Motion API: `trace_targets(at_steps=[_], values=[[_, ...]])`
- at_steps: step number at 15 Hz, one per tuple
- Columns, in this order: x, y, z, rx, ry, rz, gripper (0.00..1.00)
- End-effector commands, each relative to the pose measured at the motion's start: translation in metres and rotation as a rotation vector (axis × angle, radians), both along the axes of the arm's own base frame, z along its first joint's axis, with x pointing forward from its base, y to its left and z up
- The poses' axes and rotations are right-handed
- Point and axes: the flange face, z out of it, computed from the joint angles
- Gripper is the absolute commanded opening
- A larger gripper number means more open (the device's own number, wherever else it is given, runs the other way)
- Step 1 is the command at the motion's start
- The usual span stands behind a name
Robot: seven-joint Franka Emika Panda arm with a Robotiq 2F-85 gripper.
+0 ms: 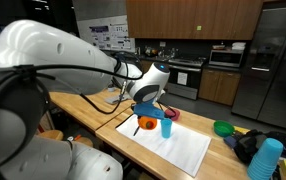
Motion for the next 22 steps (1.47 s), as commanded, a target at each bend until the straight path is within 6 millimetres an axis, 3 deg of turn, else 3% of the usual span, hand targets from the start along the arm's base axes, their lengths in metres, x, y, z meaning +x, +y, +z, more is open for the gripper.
trace_targets(at_steps=[1,6,10,15,20,22], values=[[-0.017,-0.012,0.023,0.03,-0.042,0.036,0.01],[0.001,-0.015,0.037,0.049,-0.072,0.037,0.01],[0.003,-0.023,0.043,0.041,-0.081,0.047,0.01],[0.007,-0.02,0.042,0.06,-0.09,0.08,0.01],[0.026,-0.037,0.046,0.084,-0.069,0.052,0.01],[0.017,-0.029,0.04,0.069,-0.074,0.044,0.04]])
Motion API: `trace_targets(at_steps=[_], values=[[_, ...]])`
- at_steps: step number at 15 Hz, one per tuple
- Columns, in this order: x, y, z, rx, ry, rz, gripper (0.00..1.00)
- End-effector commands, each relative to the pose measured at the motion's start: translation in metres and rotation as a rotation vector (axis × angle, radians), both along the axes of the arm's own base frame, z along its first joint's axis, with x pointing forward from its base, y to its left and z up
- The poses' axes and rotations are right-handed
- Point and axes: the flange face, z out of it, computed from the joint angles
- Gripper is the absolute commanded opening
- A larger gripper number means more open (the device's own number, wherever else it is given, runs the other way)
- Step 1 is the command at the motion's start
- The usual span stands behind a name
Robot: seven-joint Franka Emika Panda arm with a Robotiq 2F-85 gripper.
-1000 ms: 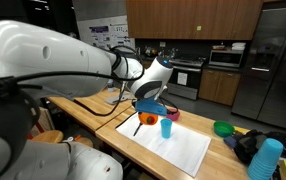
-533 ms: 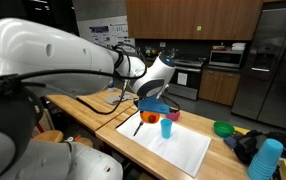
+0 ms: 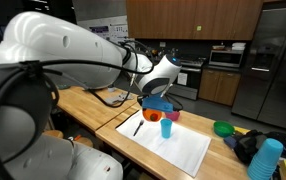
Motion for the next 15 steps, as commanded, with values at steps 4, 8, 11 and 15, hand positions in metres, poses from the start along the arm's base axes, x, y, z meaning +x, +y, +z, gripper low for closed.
trace_targets(at_steps=[4,8,11,15], values=[[0.0055,-0.0032,0.0009,0.002,0.014,-0.004,0.04],[0.0054,-0.0031,0.0008,0.003,0.016,-0.003,0.04],[0.0053,-0.0031,0.0008,0.004,0.016,-0.003,0.04],[0.0053,-0.0032,0.0008,0.004,0.016,-0.003,0.04]])
